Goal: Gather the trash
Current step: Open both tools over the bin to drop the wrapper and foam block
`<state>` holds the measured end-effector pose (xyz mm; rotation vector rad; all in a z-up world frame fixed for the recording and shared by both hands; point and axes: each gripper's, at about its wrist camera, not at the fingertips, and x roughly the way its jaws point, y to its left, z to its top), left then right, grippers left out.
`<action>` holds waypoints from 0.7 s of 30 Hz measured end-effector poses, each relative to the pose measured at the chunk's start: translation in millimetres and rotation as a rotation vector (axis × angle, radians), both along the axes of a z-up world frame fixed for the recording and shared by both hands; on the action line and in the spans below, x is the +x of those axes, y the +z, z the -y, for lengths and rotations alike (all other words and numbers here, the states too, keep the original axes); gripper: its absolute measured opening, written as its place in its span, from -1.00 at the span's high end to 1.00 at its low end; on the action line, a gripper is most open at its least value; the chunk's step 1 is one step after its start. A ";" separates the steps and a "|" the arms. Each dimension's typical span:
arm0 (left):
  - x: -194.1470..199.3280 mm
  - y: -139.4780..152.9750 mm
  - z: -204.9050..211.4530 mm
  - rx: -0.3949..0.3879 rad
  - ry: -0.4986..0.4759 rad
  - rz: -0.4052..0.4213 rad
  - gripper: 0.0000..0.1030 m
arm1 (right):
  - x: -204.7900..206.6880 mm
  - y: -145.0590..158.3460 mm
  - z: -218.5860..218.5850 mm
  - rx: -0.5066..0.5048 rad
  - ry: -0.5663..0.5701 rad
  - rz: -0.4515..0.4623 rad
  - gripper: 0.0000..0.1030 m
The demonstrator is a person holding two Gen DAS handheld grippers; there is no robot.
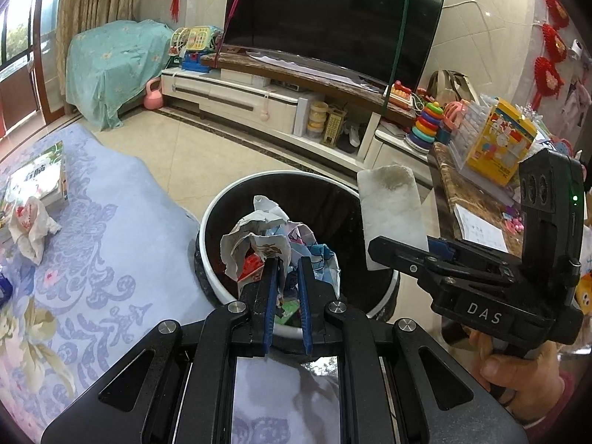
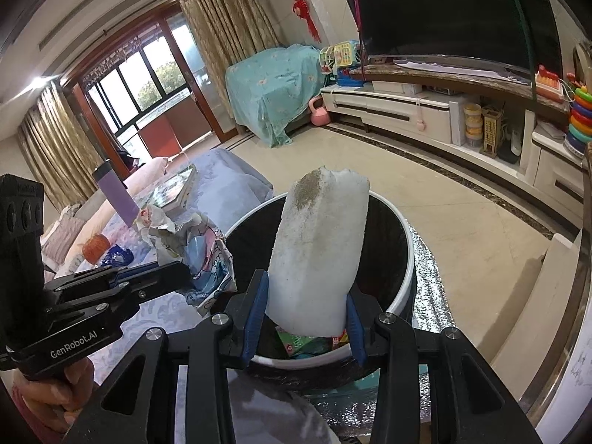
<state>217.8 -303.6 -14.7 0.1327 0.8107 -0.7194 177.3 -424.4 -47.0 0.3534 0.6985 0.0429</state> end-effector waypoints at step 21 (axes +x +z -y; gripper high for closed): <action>17.0 -12.9 13.7 0.023 -0.003 -0.036 0.80 | 19.6 -5.1 6.2 -0.051 0.012 -0.046 0.23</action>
